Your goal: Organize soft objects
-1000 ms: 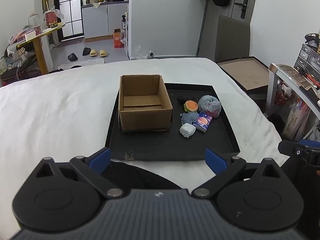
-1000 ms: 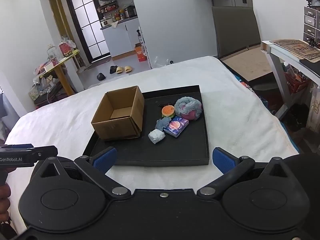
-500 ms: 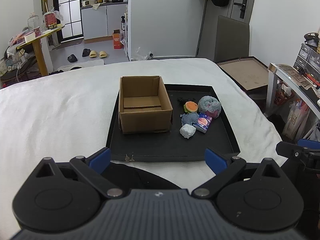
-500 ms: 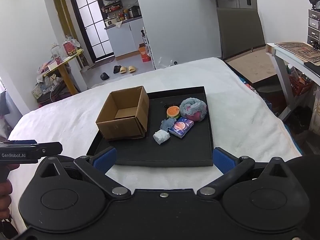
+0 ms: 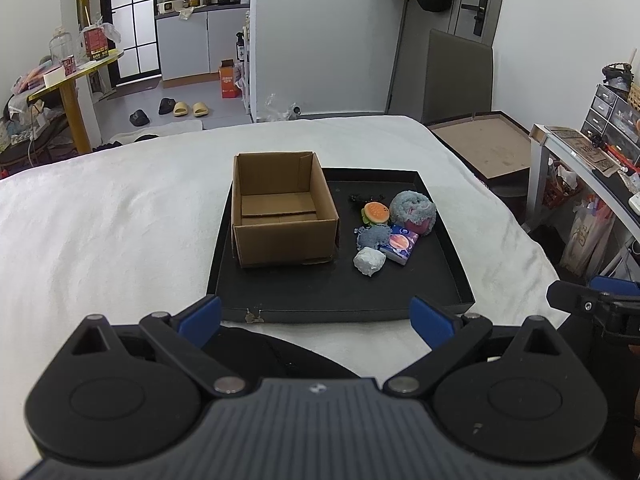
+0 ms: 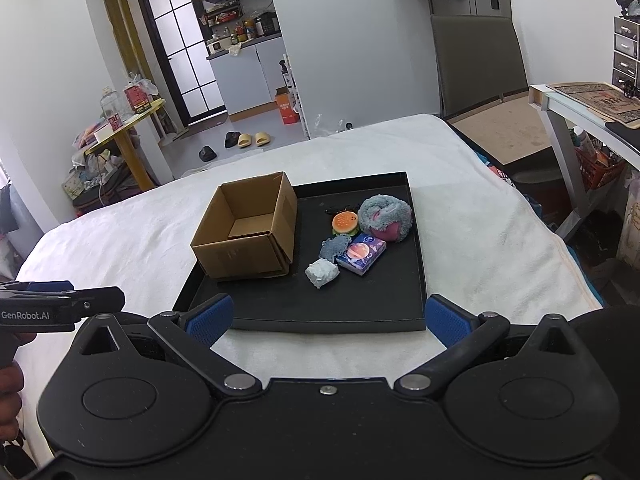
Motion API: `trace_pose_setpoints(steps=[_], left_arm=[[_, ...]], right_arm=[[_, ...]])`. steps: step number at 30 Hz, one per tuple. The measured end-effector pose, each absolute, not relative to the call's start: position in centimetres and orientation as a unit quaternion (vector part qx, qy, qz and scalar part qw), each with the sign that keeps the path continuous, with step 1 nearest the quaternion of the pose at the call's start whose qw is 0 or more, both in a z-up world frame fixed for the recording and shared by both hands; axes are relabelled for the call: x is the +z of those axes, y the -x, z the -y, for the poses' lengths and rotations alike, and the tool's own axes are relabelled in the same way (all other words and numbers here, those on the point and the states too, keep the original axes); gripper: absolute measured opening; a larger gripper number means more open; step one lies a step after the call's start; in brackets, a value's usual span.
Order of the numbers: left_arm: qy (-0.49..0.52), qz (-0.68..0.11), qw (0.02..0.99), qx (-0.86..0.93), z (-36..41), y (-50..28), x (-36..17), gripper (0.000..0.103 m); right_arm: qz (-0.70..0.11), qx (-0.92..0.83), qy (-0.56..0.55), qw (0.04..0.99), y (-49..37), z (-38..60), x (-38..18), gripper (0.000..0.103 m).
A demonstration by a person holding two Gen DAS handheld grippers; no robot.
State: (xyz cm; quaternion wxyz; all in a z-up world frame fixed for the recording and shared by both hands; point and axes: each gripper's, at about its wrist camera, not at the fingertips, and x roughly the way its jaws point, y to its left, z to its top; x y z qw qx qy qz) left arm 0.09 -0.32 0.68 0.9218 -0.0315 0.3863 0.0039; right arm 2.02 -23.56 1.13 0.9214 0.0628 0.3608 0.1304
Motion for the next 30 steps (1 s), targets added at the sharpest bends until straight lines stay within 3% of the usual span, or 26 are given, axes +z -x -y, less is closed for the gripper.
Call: trace_pose_setpoints(steps=[30], left_arm=[[0.034, -0.383, 0.923, 0.011, 0.16, 0.16, 0.44, 0.1]], right_arm=[[-0.36, 0.13, -0.066, 0.922, -1.86, 23.6, 1.32, 0.103]])
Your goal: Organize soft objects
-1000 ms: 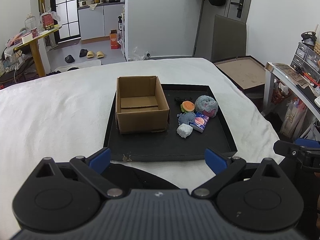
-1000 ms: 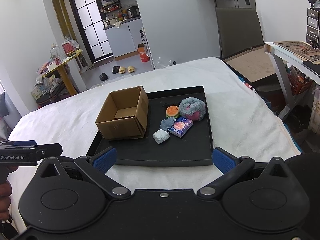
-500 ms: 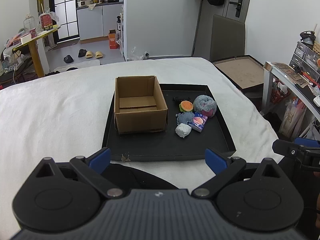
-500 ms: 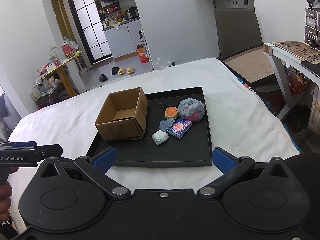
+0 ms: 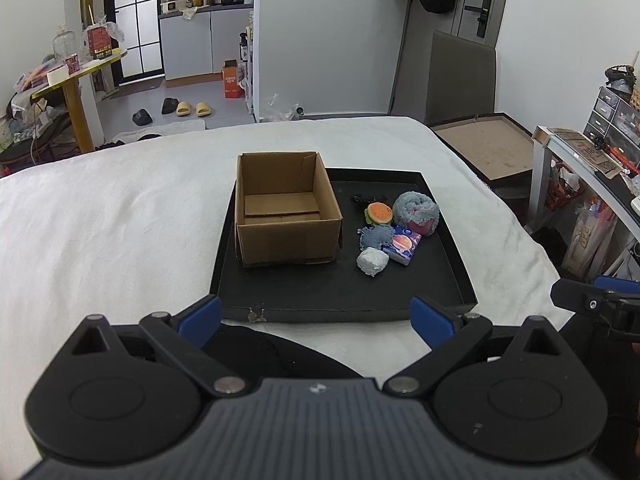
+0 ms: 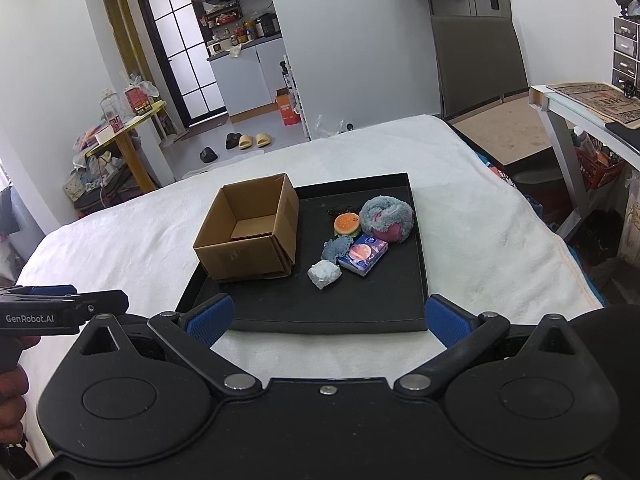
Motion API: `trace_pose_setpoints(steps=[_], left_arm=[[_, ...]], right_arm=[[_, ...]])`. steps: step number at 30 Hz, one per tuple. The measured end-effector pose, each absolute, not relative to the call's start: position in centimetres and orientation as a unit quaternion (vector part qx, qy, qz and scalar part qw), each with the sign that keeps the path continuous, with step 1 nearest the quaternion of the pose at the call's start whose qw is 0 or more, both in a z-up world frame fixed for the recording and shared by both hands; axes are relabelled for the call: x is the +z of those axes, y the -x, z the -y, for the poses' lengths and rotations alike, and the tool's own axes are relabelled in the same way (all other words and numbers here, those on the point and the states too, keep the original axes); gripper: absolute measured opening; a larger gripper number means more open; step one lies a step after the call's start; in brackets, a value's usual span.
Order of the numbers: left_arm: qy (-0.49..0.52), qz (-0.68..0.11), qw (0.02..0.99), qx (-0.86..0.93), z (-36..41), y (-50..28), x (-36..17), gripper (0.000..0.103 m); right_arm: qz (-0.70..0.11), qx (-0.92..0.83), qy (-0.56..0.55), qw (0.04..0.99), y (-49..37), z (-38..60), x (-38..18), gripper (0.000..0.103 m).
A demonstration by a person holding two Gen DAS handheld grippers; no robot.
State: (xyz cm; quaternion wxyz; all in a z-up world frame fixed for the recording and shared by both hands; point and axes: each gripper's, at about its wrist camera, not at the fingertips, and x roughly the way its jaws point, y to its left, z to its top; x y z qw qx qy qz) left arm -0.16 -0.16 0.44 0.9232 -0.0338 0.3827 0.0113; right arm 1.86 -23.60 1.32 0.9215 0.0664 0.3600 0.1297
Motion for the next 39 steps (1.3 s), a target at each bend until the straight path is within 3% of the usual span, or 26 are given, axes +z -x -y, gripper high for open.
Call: trace_pose_setpoints(steps=[39], left_arm=[[0.071, -0.384, 0.92, 0.032, -1.5, -1.4, -0.7, 0.1]], right_arm=[[-0.372, 0.108, -0.052, 0.92, -3.6, 22.7, 0.3, 0.103]])
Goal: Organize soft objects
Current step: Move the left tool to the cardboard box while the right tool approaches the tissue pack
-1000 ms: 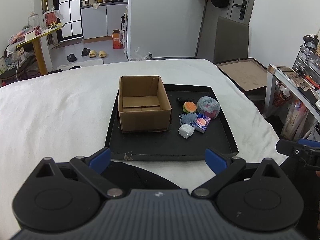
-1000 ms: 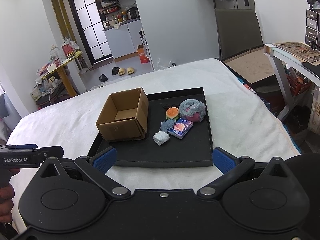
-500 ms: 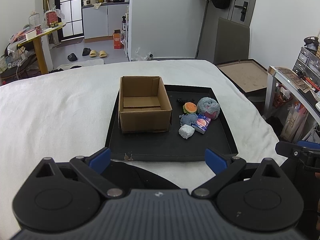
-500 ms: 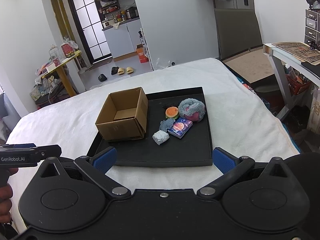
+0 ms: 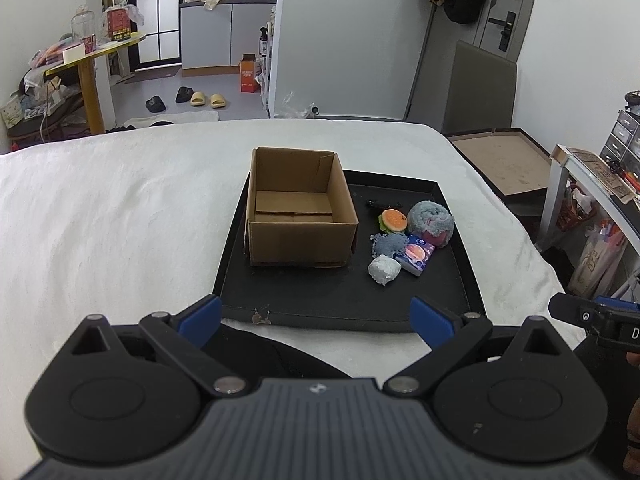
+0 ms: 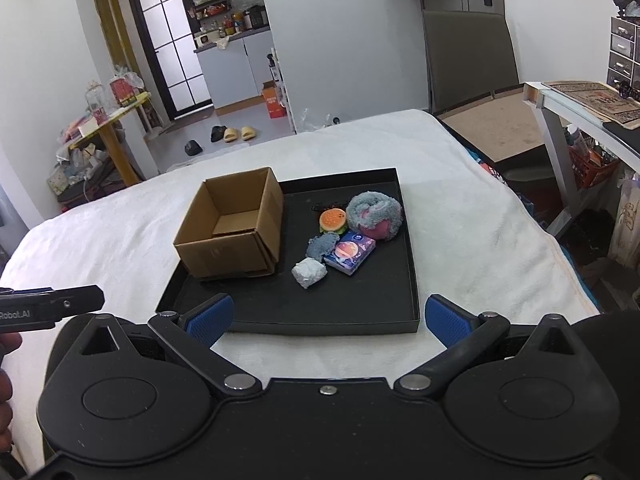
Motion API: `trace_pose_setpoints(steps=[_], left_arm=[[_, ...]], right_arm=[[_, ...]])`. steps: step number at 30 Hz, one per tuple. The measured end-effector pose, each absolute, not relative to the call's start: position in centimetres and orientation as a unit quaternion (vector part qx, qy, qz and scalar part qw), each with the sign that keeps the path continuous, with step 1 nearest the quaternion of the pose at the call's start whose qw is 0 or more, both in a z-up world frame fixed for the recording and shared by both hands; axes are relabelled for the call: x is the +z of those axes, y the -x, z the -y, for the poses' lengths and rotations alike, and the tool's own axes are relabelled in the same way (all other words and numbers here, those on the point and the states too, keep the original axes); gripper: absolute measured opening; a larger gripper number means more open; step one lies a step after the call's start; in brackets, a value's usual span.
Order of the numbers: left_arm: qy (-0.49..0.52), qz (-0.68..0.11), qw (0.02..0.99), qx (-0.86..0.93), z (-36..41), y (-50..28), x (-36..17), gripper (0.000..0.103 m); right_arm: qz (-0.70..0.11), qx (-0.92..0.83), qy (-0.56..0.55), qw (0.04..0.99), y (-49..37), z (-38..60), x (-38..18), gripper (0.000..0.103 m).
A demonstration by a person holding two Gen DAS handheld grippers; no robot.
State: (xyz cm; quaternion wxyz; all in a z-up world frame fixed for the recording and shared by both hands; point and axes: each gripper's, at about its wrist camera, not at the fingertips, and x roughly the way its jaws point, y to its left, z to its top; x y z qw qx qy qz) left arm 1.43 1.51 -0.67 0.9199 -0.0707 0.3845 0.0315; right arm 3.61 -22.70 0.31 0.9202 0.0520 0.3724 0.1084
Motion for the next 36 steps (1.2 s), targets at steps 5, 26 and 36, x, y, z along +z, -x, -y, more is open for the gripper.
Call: trace_pose_setpoints(steps=[5, 26, 36], left_arm=[[0.069, -0.386, 0.919, 0.04, -1.8, -2.2, -1.4, 0.1], [0.089, -0.414, 0.903, 0.069, -3.9, -7.2, -5.3, 0.1], [0.098, -0.416, 0.9, 0.084, -4.8, -9.3, -6.4, 0.098]], right_arm=[[-0.375, 0.11, -0.063, 0.918, -4.5, 22.7, -0.5, 0.103], [-0.397, 0.107, -0.082, 0.908, -8.7, 22.6, -4.1, 0.103], [-0.393, 0.118, -0.094, 0.907, -10.8, 22.5, -5.3, 0.103]])
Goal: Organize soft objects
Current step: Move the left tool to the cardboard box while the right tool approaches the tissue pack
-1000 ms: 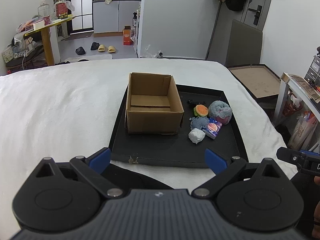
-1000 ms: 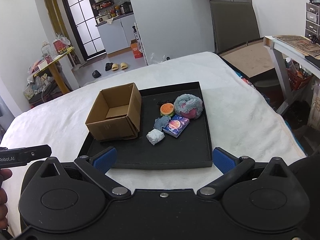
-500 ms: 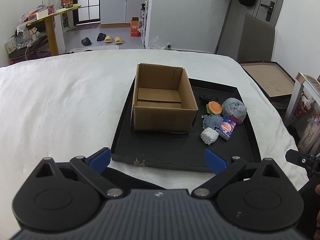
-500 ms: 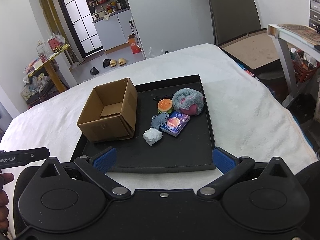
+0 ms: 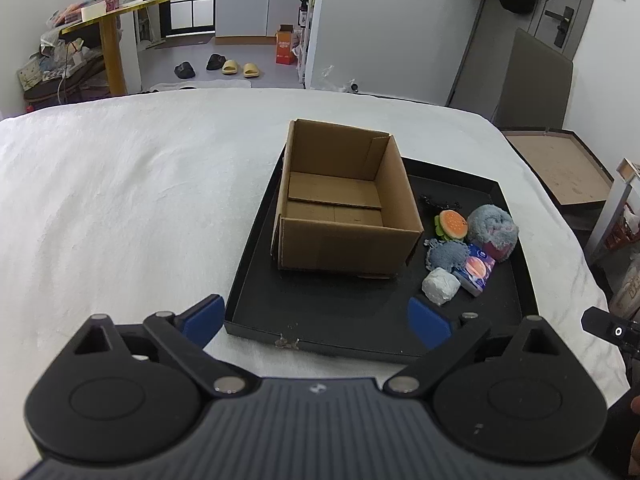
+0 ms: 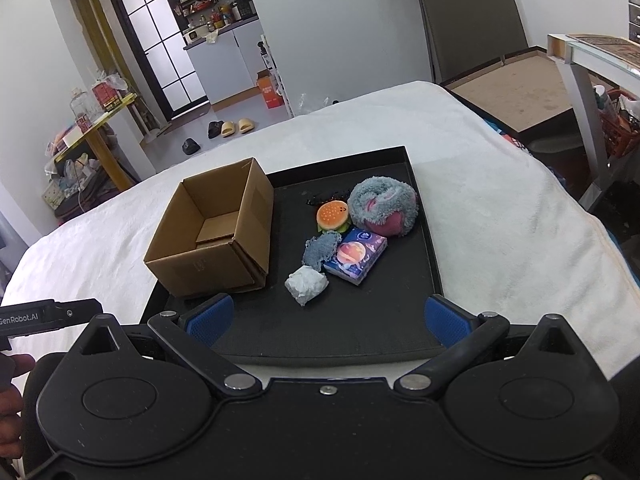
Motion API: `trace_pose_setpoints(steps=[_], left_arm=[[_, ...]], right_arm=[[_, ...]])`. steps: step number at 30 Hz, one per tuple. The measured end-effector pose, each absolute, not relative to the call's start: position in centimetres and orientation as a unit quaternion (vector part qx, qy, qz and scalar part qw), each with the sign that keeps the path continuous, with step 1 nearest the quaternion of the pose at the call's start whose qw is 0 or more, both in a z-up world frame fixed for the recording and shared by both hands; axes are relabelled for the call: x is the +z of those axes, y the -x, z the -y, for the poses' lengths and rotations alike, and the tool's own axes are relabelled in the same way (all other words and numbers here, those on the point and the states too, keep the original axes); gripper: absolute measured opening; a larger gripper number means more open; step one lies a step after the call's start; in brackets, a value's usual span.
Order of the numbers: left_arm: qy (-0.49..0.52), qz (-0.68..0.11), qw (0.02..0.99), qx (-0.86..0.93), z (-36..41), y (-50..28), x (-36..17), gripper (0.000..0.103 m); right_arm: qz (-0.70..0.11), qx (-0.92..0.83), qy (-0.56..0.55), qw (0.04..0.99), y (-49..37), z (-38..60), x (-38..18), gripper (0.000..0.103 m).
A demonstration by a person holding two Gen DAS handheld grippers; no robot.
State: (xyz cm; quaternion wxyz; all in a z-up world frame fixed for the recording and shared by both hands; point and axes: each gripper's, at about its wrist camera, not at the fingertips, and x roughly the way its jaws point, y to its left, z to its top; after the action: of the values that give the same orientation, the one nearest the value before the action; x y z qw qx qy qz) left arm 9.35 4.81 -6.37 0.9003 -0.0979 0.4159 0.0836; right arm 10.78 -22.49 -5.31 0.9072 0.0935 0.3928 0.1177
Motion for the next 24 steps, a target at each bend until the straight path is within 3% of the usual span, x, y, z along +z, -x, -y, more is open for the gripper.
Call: trace_pose_setpoints(steps=[11, 17, 24], left_arm=[[0.101, -0.412, 0.9, 0.105, -6.0, -12.6, -7.3, 0.094], [0.094, -0.417, 0.896, 0.118, -6.4, -14.7, -8.4, 0.08], [0.109, -0.412, 0.895, 0.128, -7.3, -17.3, -9.3, 0.065]], right_arm=[[-0.405, 0.132, -0.114, 0.897, -13.8, 21.6, -7.0, 0.1], [-0.422, 0.14, -0.117, 0.888, -15.7, 20.4, -8.6, 0.09], [-0.443, 0.145, -0.114, 0.877, -18.4, 19.4, -10.3, 0.086]])
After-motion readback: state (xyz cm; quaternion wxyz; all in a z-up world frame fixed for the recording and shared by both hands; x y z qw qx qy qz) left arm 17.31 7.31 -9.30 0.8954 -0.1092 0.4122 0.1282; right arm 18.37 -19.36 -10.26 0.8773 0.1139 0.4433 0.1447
